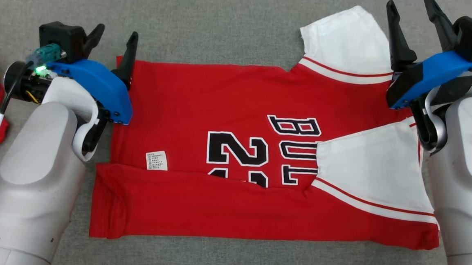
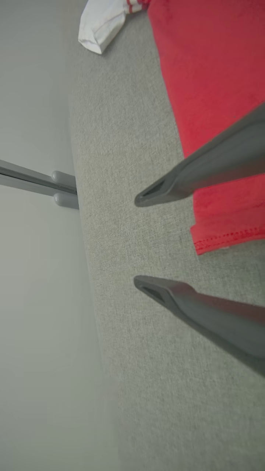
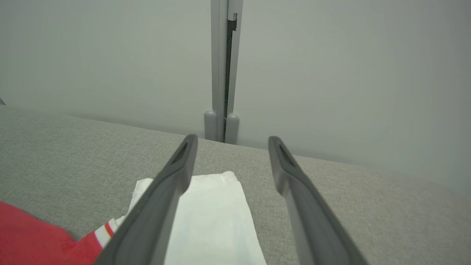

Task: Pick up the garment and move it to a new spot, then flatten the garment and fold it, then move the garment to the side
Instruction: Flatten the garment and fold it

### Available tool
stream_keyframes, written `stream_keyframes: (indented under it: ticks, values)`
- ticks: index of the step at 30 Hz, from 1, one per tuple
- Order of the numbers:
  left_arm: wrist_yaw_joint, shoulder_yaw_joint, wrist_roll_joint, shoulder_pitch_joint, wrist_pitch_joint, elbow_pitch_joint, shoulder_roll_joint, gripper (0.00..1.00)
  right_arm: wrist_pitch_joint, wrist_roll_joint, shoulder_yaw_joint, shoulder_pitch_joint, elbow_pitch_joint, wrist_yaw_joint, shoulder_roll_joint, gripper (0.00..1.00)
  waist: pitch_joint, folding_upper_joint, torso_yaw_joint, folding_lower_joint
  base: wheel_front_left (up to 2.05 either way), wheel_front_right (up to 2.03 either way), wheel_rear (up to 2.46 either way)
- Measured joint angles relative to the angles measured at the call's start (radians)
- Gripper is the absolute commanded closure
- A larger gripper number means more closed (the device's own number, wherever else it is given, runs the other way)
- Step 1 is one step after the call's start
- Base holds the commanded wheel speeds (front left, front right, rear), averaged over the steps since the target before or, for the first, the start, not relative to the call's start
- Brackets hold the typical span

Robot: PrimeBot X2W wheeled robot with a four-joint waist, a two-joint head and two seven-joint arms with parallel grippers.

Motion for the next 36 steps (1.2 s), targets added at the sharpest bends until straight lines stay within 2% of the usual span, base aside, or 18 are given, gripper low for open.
stream_keyframes:
  ticks: [9, 20, 21, 23, 29, 36]
  values:
    - [0.000, -0.092, -0.069, -0.026, 0.017, 0.092, 0.005, 0.00, -0.066, 0.007, 0.012, -0.040, 0.133, 0.000, -0.008, 0.00, 0.022, 0.0000, 0.009, -0.0001, 0.00, 0.00, 0.00]
    - [0.000, -0.175, -0.145, -0.043, 0.088, 0.127, 0.004, 0.02, -0.093, 0.022, 0.023, -0.078, 0.243, 0.000, -0.026, 0.00, 0.023, 0.0000, 0.014, -0.0002, 0.00, 0.00, 0.00]
    - [0.000, -0.179, -0.145, -0.050, 0.095, 0.135, 0.004, 0.59, -0.092, 0.022, 0.026, -0.081, 0.251, 0.000, -0.026, 0.00, 0.024, 0.0000, 0.014, -0.0002, 0.00, 0.00, 0.00]
    - [0.000, -0.187, -0.142, -0.063, 0.095, 0.149, 0.003, 1.00, -0.084, 0.019, 0.032, -0.091, 0.271, 0.000, -0.027, 0.00, 0.027, 0.0000, 0.016, -0.0004, 0.00, 0.00, 0.00]
    - [-0.001, -0.199, -0.143, -0.080, 0.060, 0.161, -0.013, 1.00, -0.037, 0.023, 0.056, -0.162, 0.315, 0.000, -0.065, 0.00, 0.035, 0.0000, 0.037, -0.0003, 0.00, 0.00, 0.00]
    - [-0.001, -0.220, -0.136, -0.093, 0.017, 0.128, -0.031, 1.00, 0.122, 0.042, 0.091, -0.258, 0.400, 0.000, -0.101, 0.00, 0.053, 0.0000, 0.082, -0.0003, 0.00, 0.00, 0.00]
